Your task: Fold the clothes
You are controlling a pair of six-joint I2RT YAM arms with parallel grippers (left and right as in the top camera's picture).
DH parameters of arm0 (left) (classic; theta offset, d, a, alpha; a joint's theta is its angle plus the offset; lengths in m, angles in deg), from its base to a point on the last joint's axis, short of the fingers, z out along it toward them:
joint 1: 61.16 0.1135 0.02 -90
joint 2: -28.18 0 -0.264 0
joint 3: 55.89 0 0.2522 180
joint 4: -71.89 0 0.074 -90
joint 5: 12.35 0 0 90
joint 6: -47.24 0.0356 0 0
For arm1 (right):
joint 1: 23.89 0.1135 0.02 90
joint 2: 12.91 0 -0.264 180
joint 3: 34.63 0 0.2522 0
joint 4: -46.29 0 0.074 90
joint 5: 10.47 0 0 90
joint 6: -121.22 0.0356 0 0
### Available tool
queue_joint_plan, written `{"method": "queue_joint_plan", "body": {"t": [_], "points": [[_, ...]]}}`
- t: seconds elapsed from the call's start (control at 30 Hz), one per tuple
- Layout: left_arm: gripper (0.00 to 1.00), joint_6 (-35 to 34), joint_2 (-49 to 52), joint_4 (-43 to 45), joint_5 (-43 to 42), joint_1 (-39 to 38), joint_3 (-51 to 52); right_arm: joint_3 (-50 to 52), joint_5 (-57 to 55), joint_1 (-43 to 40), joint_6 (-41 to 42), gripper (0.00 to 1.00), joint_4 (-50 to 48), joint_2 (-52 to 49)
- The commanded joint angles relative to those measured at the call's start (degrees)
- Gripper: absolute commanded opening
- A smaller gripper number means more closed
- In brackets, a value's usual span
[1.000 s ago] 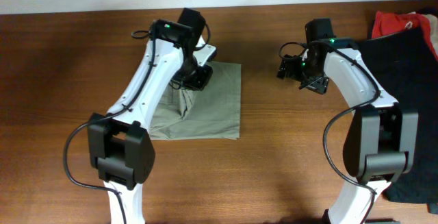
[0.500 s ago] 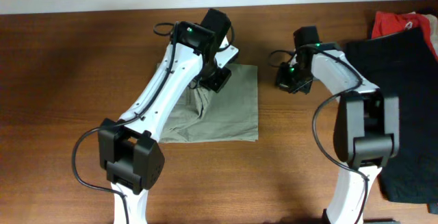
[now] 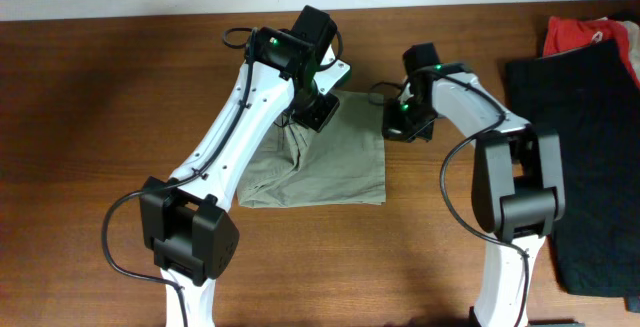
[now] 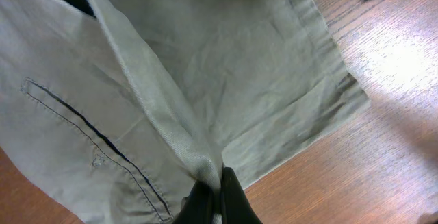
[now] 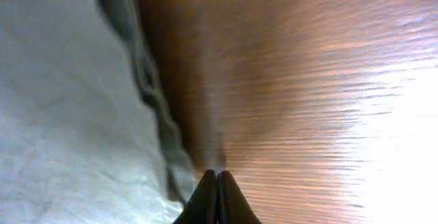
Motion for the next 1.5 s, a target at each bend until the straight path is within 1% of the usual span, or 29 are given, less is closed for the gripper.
{"method": "queue_joint_plan", "body": {"t": [0.0, 0.1, 0.2, 0.3, 0.4, 0.53, 0.67, 0.73, 0.87, 0.97, 1.03, 1.2, 1.37, 1.47], "points": [[0.01, -0.5, -2.0, 0.1, -1.0, -0.2, -1.5, -3.0, -1.2, -2.6, -1.0, 0.04, 1.9, 0.2], [0.01, -0.5, -2.0, 0.2, -1.1, -0.2, -1.5, -2.0, -1.0, -3.6, -1.0, 0.04, 3.5, 0.2], [0.01, -0.5, -2.0, 0.1, -2.0, -0.2, -1.5, 0.4, -1.0, -1.0, -0.6, 0.04, 0.4, 0.1], [0.01, -0.6, -2.0, 0.3, -2.6, -0.2, -1.5, 0.7, -0.9, 0.5, 1.6, 0.04, 0.0, 0.0], [0.01, -0.5, -2.0, 1.9, -7.6, -0.3, -1.5, 2.6, -0.9, 2.2, 2.0, 0.04, -2.1, -1.1], [0.01, -0.5, -2.0, 1.6, -9.9, -0.6, -1.5, 2.7, -0.9, 1.8, 2.4, 0.04, -2.4, -1.6], [0.01, -0.5, -2.0, 3.4, -10.4, -1.8, -1.3, 2.7, -0.5, 1.8, 2.4, 0.04, -2.5, -1.6], [0.01, -0.5, -2.0, 4.1, -12.9, -2.4, -1.3, 2.7, -0.5, 1.8, 2.4, 0.04, -2.7, -1.6], [0.01, -0.5, -1.8, 5.6, -12.7, -3.3, 0.3, 2.7, -0.3, 1.3, 2.4, 0.04, -2.6, -1.6], [0.01, -0.5, -1.7, 8.7, -12.7, -3.5, 4.0, 2.6, 3.0, -1.4, 1.7, 0.04, -2.7, -1.6], [0.01, -2.0, -1.6, 12.0, -12.7, -4.0, 6.5, 2.6, 5.4, -2.8, -0.3, 0.04, -2.4, -1.6], [0.01, -3.6, -0.9, 19.7, -12.7, -4.1, 12.6, 2.7, 5.9, -3.2, -0.9, 0.04, -2.3, -1.6], [0.01, -3.6, 2.5, 21.2, -13.1, -4.1, 14.1, 2.6, 5.9, -3.3, -0.9, 0.04, -2.3, -1.6], [0.01, -3.6, 4.6, 22.4, -17.2, -4.1, 14.1, 2.7, 5.9, -4.4, -0.9, 0.04, -2.2, -1.6]]}}
